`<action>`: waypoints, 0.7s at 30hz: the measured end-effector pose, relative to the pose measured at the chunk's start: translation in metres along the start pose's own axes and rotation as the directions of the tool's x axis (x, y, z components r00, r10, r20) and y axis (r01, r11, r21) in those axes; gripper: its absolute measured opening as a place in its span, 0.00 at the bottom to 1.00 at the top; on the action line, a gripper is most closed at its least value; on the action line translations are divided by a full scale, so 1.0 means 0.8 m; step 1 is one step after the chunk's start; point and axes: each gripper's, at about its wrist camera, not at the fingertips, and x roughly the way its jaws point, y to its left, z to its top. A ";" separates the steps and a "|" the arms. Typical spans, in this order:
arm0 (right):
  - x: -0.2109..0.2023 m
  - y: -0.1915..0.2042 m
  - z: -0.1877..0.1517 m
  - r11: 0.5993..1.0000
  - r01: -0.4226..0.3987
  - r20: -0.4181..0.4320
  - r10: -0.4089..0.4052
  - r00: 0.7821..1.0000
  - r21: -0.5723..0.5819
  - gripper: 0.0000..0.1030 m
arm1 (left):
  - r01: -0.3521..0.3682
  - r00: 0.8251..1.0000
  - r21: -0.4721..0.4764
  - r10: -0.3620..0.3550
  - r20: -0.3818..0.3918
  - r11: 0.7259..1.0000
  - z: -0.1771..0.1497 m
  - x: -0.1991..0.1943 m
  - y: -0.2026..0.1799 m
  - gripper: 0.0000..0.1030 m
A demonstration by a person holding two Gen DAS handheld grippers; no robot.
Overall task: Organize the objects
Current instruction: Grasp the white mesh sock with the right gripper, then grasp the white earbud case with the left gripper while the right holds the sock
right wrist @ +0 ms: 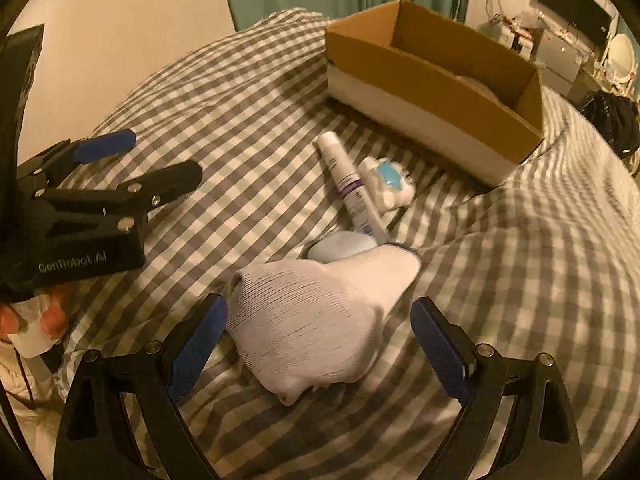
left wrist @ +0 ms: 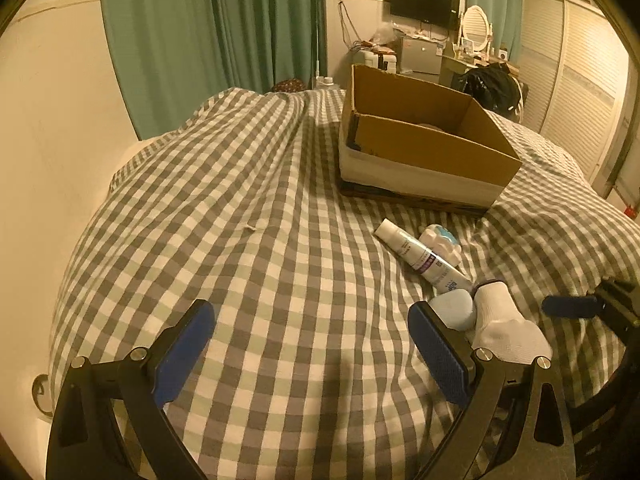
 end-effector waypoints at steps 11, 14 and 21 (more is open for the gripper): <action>-0.002 0.003 -0.002 0.999 -0.030 0.008 0.030 1.000 -0.025 0.67 | -0.012 1.000 0.007 0.012 -0.014 1.000 0.006 0.007 -0.004 0.97; -0.032 -0.012 0.005 1.000 0.024 0.081 -0.022 0.996 -0.020 0.65 | -0.007 1.000 0.007 0.007 -0.014 1.000 0.012 0.009 -0.010 0.97; -0.088 -0.066 0.028 0.988 0.146 0.197 -0.153 0.968 0.048 0.65 | 0.037 0.998 0.033 -0.035 -0.045 0.999 0.023 0.030 -0.055 0.97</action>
